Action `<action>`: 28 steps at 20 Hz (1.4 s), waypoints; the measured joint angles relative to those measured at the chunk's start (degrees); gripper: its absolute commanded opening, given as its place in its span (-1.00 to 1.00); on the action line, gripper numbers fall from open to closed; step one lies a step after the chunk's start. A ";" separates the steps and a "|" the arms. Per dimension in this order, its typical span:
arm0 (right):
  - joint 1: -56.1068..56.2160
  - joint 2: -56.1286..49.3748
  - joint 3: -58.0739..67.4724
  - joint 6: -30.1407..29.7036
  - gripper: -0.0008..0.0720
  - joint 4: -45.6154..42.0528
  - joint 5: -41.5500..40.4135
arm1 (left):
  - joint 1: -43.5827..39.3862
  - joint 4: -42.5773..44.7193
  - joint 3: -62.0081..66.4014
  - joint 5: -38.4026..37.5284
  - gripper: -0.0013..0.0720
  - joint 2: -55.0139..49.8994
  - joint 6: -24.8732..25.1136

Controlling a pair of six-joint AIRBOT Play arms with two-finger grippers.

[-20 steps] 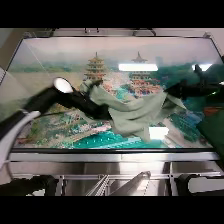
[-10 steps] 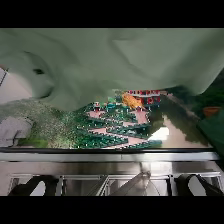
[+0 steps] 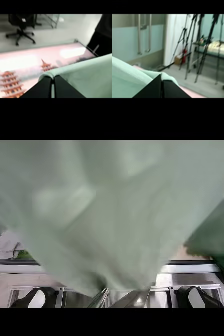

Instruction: Fold the shirts.

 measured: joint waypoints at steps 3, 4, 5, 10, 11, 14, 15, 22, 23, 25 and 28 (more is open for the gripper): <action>8.72 -10.60 -1.01 -0.81 -0.91 -4.61 0.42 | -3.17 -0.74 -6.03 -0.15 -0.90 -8.66 3.96; 12.15 -14.80 -1.31 -0.98 -0.91 -6.99 -0.42 | -4.76 -0.63 -7.87 0.33 -0.90 -12.48 5.81; 15.85 -19.61 -1.57 -1.38 -0.91 -10.10 -2.08 | -6.32 -0.09 -9.18 1.31 -0.90 -16.48 7.45; 28.39 -43.69 -1.97 -3.56 0.26 -17.35 -16.28 | -13.60 7.23 -5.92 2.84 -0.71 -41.79 12.81; 29.49 -47.47 -1.97 -3.98 0.19 -17.03 -18.67 | -14.51 8.07 -3.15 2.82 0.16 -47.39 13.18; 30.01 -53.96 -1.97 -2.97 0.18 -14.93 -22.51 | -15.06 9.25 5.55 2.69 0.98 -59.84 12.20; 29.14 -54.38 -1.97 -2.25 0.18 -14.53 -22.71 | -14.40 8.96 7.39 3.37 0.98 -61.92 11.61; 16.76 -48.83 -3.63 6.05 -0.09 -20.28 -1.57 | -3.58 6.71 1.22 -0.13 0.20 -57.07 10.25; 15.39 -47.45 -5.31 7.34 -0.10 -22.45 1.75 | -2.47 6.64 -1.51 -2.03 0.22 -55.32 10.62; 13.00 -43.74 -10.99 8.83 -0.10 -25.97 5.62 | -0.66 6.58 -9.75 -5.11 0.22 -50.99 11.26; 10.75 -36.22 -22.75 9.14 -0.10 -28.41 6.19 | 0.76 10.38 -25.55 -6.95 0.74 -43.71 11.74</action>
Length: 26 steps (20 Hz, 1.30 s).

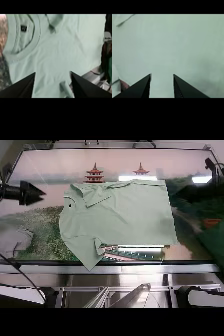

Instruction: Fold the shirts.

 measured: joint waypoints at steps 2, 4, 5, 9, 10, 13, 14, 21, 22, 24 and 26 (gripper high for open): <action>-0.70 5.20 -7.54 -0.63 -0.14 -0.48 -2.21 | 0.39 4.13 -11.32 0.57 0.80 5.20 -0.11; -1.05 9.79 -13.53 -2.14 -0.21 0.85 -3.65 | 0.26 7.67 -20.76 2.75 0.80 9.60 -0.63; -1.14 11.69 -15.58 -3.06 -0.20 1.86 -4.15 | 0.04 9.44 -24.70 3.93 0.80 11.34 -1.29; -1.25 17.94 -20.00 -5.38 -0.21 4.48 -5.09 | -0.72 13.66 -34.36 7.50 0.80 14.88 -3.19; -1.25 19.08 -20.41 -5.73 -0.21 4.92 -5.09 | -0.83 13.99 -35.67 8.63 0.80 15.19 -3.54; -1.25 21.92 -21.09 -6.21 -0.21 5.62 -5.07 | -1.64 14.36 -37.38 11.76 0.80 14.45 -4.00; -1.25 22.69 -21.22 -6.25 -0.21 5.79 -5.05 | -2.21 13.77 -37.38 12.44 0.80 13.55 -4.00; -1.36 26.01 -21.49 -6.43 -0.21 6.29 -3.50 | -10.75 2.67 -34.82 14.16 0.51 3.76 0.68; -1.51 26.34 -21.49 -6.12 -0.21 6.16 -3.45 | -11.56 2.38 -34.53 14.29 0.51 3.13 1.07; -2.12 26.73 -21.49 -3.85 -0.21 4.44 -3.26 | -12.15 2.01 -34.16 14.23 0.51 2.36 1.70; -3.48 26.95 -21.57 0.44 -0.21 0.61 -3.26 | -11.54 2.05 -34.10 13.75 0.51 1.97 2.16</action>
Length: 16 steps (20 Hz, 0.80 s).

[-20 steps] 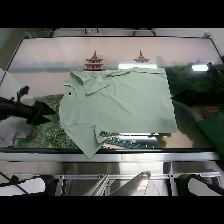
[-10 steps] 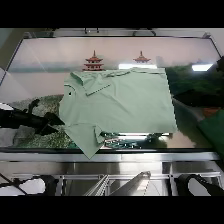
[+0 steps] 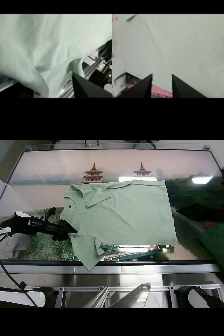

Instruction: Fold the shirts.

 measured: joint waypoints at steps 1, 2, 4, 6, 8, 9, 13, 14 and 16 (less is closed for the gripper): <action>-1.01 0.02 -0.17 2.47 -0.21 -2.56 0.02 | 0.68 -0.04 -0.13 -0.15 0.51 -0.11 0.31; -2.12 0.07 -0.48 4.55 -0.21 -4.87 0.04 | 1.51 -0.61 -0.52 -0.39 0.33 -0.22 0.37; -4.98 0.11 -1.90 7.76 0.16 -8.33 0.00 | 3.21 -0.37 -1.75 -0.44 0.19 -0.31 1.57; -8.00 -0.04 -4.17 9.92 0.25 -10.19 0.02 | 4.42 -1.11 -3.23 -0.28 -0.29 -0.33 3.85; -10.95 -1.16 -6.93 11.39 0.25 -11.23 -0.04 | 5.05 -0.85 -4.31 0.59 -0.51 -0.26 6.21; -12.11 -2.16 -8.31 11.69 0.24 -11.67 -0.02 | 5.40 -1.40 -4.55 0.37 -0.51 -0.28 6.58; -14.16 -8.72 -12.20 11.67 0.24 -12.41 -0.24 | 7.34 -2.58 -5.22 -0.63 -0.51 -0.35 8.09; -14.40 -10.75 -12.66 11.21 0.24 -12.41 -0.44 | 8.02 -2.58 -5.31 -0.92 -0.51 -0.35 8.09; -14.73 -14.21 -13.18 10.21 0.24 -12.48 -1.11 | 9.33 -2.64 -5.38 -1.22 -0.51 -0.37 8.26</action>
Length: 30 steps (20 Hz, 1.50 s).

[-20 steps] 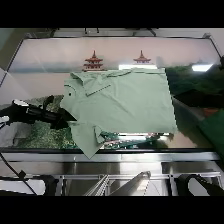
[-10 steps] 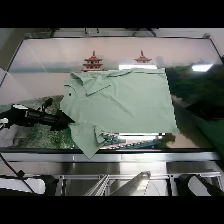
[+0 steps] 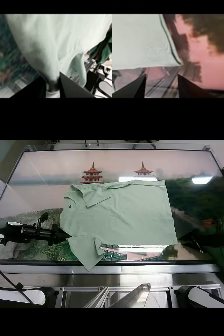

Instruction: Fold the shirts.

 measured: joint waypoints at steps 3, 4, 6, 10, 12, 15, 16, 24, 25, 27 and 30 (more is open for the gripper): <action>-0.22 -4.39 -0.37 -1.44 0.24 0.35 -1.49 | 1.57 -0.37 -0.04 -0.13 -0.51 -0.02 0.20; -0.26 -5.68 -0.42 -2.23 0.23 1.18 -1.70 | 1.95 -0.39 -0.04 -0.09 -0.51 -0.02 0.24; -0.28 -8.04 -0.48 -4.33 0.22 4.46 -1.77 | 2.32 -0.48 -0.07 -0.07 -0.51 -0.02 0.39; -0.11 -12.28 -0.52 -7.91 0.20 10.43 -2.97 | 2.62 -0.63 -0.07 0.09 -0.51 -0.02 0.44; 0.24 -14.32 -0.52 -9.16 -0.04 12.13 -3.56 | 2.69 -0.63 -0.07 0.11 -0.51 -0.04 0.46; 1.01 -16.35 -0.52 -10.54 -0.22 13.51 -3.54 | 2.71 -0.66 -0.07 0.17 -0.51 -0.04 0.52; 1.31 -16.72 -0.55 -10.97 -0.61 13.62 -3.76 | 2.71 -0.66 -0.07 0.17 -0.60 -0.04 0.52; 2.19 -14.43 1.25 -18.38 -0.92 26.53 4.66 | 2.51 -9.27 0.74 -5.70 -0.91 1.90 4.24; 2.10 -11.80 2.71 -19.58 -0.92 32.96 8.63 | 2.23 -16.33 1.64 -10.88 -0.90 4.46 5.81; 1.95 -5.01 6.34 -20.96 -0.92 43.43 14.56 | 1.51 -27.61 4.09 -16.74 -0.90 10.40 7.41; 1.73 8.31 13.97 -22.51 -0.92 59.36 17.94 | 1.18 -48.02 11.56 -24.44 -0.90 23.43 8.11</action>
